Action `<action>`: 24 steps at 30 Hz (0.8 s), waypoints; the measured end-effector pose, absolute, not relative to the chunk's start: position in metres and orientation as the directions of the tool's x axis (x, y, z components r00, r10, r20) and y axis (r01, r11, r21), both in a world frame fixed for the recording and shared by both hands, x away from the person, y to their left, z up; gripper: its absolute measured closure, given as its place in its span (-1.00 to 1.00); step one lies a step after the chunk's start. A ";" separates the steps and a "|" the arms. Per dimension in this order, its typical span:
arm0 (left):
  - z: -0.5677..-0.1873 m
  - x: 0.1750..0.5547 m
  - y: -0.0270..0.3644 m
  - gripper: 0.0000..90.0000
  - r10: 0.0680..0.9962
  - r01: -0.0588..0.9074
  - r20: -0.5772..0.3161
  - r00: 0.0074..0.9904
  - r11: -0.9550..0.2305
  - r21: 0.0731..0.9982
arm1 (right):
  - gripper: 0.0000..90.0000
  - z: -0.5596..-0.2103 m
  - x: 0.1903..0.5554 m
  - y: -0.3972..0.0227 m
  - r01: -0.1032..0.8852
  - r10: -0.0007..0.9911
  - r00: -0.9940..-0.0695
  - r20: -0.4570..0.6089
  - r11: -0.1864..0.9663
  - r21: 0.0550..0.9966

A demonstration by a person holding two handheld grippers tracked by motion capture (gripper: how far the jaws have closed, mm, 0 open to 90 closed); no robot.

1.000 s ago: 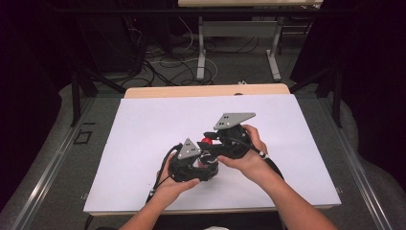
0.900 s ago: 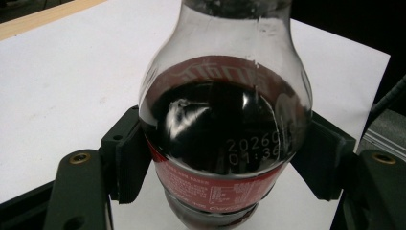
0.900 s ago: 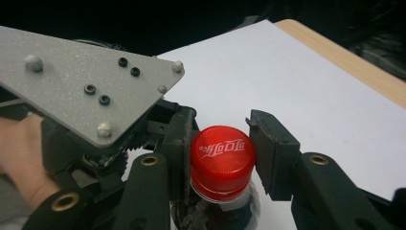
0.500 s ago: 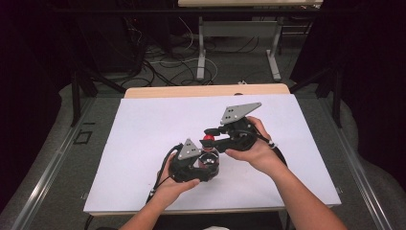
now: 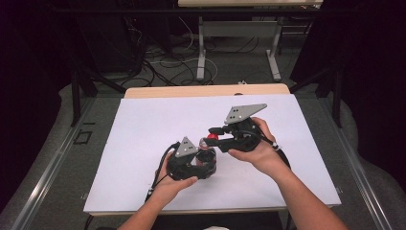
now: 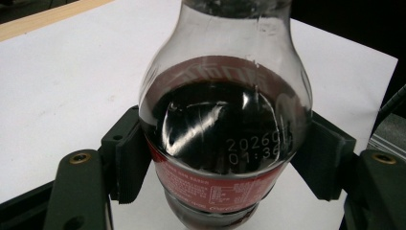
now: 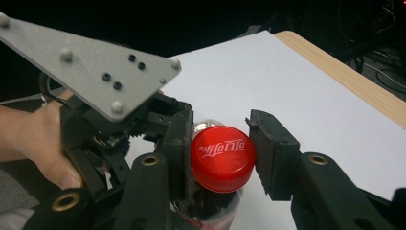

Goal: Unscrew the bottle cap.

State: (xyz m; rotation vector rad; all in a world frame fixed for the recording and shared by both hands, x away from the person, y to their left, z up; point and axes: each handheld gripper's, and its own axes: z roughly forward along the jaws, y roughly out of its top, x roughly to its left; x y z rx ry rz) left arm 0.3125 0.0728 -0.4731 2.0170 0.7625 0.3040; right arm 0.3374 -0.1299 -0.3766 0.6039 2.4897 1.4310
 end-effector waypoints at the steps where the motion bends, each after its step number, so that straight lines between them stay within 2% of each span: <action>1: -0.473 0.313 0.074 -0.33 0.628 0.394 -0.078 0.774 -0.381 0.836 | 0.37 -0.378 0.338 -0.131 0.245 0.454 -0.891 0.021 0.440 0.864; 24: -0.470 0.321 0.088 -0.33 0.664 0.410 -0.093 0.742 -0.340 0.846 | 0.37 -0.401 0.338 -0.170 0.347 0.594 -0.804 0.029 0.428 0.835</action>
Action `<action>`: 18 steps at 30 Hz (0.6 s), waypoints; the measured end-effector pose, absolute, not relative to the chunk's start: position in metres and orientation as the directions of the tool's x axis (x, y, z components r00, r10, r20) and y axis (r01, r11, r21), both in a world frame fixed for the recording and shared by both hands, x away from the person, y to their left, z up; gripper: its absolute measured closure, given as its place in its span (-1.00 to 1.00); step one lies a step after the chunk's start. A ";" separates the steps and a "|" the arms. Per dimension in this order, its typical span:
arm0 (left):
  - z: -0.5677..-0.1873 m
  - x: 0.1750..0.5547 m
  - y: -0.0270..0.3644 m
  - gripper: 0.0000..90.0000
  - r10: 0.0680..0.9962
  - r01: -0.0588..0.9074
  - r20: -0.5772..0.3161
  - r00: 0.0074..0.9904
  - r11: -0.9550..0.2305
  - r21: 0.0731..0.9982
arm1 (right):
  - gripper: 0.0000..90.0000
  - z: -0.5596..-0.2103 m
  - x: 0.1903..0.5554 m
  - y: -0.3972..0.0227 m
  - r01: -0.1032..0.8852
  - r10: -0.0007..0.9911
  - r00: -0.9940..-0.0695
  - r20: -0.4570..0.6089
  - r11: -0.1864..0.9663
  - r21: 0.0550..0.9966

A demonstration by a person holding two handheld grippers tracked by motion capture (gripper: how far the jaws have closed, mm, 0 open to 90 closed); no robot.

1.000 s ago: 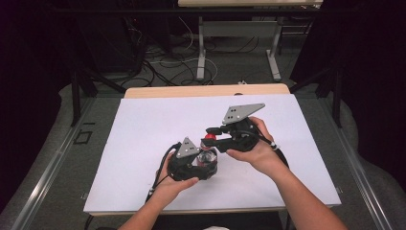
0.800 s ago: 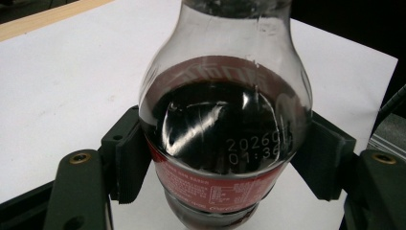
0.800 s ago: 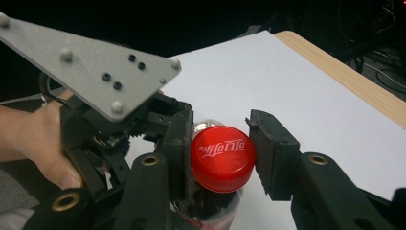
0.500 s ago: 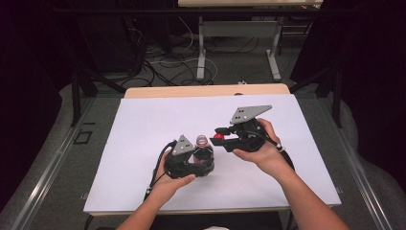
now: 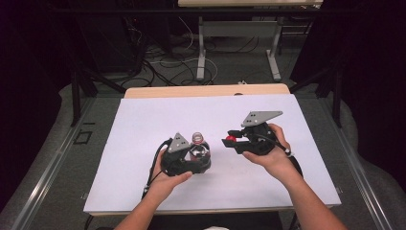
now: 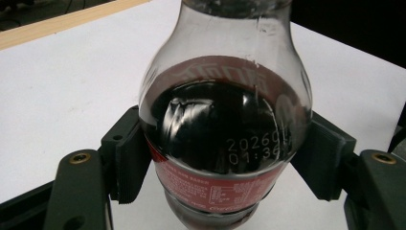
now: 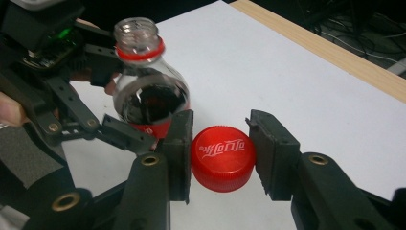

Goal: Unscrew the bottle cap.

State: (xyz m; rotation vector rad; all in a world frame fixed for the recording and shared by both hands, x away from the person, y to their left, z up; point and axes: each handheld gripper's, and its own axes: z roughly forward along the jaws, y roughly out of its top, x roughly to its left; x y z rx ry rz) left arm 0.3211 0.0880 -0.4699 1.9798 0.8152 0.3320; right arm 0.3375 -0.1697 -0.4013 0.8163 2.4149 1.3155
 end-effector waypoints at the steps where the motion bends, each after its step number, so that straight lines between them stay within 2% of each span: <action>1: -0.470 0.321 0.088 -0.33 0.666 0.412 -0.095 0.740 -0.338 0.846 | 0.37 -0.402 0.337 -0.171 0.347 0.600 -0.800 0.031 0.420 0.838; 18: -0.461 0.328 0.094 -0.33 0.675 0.416 -0.095 0.732 -0.332 0.847 | 0.37 -0.414 0.321 -0.195 0.366 0.662 -0.750 0.015 0.396 0.843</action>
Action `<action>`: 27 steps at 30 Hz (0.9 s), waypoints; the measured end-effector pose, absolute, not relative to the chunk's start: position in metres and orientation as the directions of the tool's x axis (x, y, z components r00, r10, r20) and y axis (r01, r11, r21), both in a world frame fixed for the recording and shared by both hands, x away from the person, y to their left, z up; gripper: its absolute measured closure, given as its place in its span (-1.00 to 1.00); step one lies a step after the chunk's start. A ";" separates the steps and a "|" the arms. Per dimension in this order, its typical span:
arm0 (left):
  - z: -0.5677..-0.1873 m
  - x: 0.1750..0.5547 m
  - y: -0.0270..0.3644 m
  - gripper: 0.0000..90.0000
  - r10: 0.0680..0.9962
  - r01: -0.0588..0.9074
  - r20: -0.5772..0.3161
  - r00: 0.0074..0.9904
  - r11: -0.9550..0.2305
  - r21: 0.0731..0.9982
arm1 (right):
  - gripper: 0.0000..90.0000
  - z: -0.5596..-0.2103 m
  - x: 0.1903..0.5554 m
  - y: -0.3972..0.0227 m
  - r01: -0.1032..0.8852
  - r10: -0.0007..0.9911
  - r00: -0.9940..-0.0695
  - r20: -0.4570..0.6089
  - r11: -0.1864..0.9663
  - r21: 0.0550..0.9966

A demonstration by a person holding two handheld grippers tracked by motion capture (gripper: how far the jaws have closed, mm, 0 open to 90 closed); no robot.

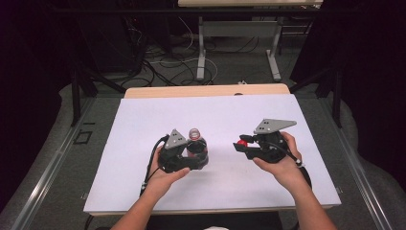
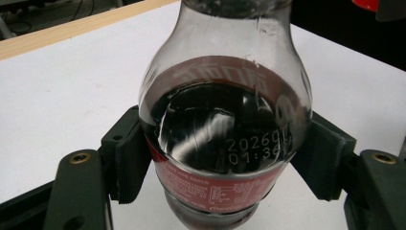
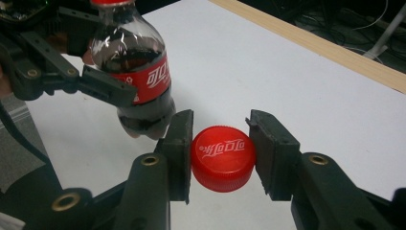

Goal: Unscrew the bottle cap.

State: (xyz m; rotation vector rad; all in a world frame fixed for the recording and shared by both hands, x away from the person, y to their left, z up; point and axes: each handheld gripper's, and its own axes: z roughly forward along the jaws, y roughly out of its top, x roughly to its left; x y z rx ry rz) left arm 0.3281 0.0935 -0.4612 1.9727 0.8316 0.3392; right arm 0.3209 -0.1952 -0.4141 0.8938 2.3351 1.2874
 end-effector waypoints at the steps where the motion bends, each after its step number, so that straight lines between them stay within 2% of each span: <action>1: -0.460 0.329 0.093 -0.33 0.677 0.413 -0.091 0.730 -0.332 0.848 | 0.37 -0.415 0.320 -0.196 0.368 0.667 -0.745 0.017 0.389 0.844; 14: -0.441 0.354 0.078 -0.33 0.672 0.405 -0.088 0.735 -0.331 0.852 | 0.37 -0.435 0.321 -0.210 0.411 0.694 -0.718 0.052 0.362 0.837; 27: -0.440 0.395 0.064 -0.33 0.695 0.435 -0.116 0.709 -0.302 0.848 | 0.37 -0.449 0.324 -0.217 0.443 0.712 -0.698 0.074 0.348 0.827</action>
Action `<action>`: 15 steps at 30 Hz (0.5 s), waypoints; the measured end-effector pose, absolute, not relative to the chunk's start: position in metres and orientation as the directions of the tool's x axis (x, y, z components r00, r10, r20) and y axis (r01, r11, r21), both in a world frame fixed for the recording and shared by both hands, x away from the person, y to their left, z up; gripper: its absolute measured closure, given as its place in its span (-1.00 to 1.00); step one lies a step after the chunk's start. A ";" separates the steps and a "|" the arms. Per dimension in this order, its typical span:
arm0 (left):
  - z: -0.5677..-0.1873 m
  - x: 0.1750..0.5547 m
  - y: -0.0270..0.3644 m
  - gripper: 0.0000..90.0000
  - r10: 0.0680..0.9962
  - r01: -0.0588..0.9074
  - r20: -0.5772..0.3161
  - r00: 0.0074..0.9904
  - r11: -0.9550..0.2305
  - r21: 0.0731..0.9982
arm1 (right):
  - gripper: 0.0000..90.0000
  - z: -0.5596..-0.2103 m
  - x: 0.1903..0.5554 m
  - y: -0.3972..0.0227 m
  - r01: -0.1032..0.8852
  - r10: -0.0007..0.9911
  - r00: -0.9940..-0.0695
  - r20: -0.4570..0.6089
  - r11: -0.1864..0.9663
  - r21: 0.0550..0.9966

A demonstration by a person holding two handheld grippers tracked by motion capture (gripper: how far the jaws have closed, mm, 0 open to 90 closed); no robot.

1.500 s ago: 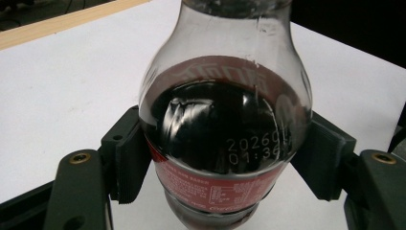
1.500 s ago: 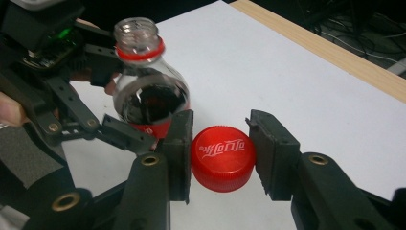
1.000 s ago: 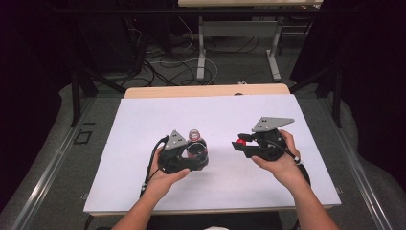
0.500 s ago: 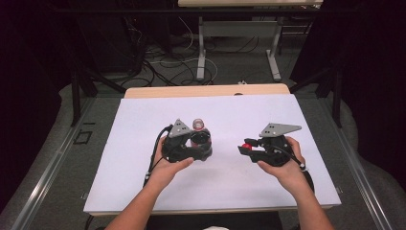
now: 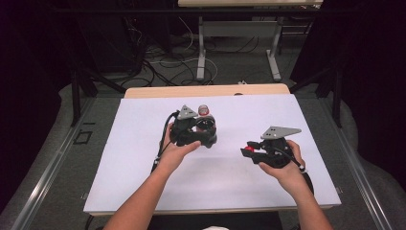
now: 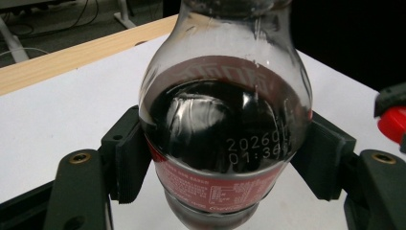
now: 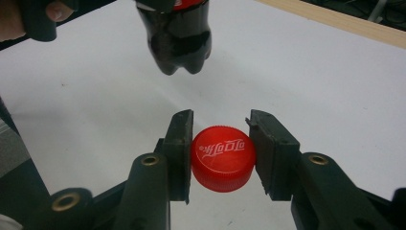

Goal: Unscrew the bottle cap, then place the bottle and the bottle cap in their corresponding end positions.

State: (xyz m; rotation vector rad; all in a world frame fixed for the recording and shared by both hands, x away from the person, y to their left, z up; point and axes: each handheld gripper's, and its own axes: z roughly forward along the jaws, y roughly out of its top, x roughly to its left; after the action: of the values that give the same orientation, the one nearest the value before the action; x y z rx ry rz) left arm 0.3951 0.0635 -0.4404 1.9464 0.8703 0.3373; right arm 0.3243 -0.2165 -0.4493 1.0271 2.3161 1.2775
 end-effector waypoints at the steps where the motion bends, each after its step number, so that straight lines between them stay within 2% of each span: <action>1: -0.440 0.397 0.062 -0.33 0.697 0.440 -0.118 0.707 -0.303 0.845 | 0.37 -0.450 0.324 -0.217 0.446 0.712 -0.698 0.079 0.345 0.825; 15: -0.452 0.425 0.052 -0.33 0.732 0.475 -0.144 0.666 -0.268 0.838 | 0.37 -0.456 0.326 -0.218 0.452 0.721 -0.688 0.087 0.331 0.828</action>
State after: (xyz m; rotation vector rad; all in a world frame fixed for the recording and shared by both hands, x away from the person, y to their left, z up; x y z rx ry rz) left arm 0.4247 0.0515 -0.4517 1.9241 0.9440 0.3368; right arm 0.3258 -0.2180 -0.4559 1.0504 2.3041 1.2875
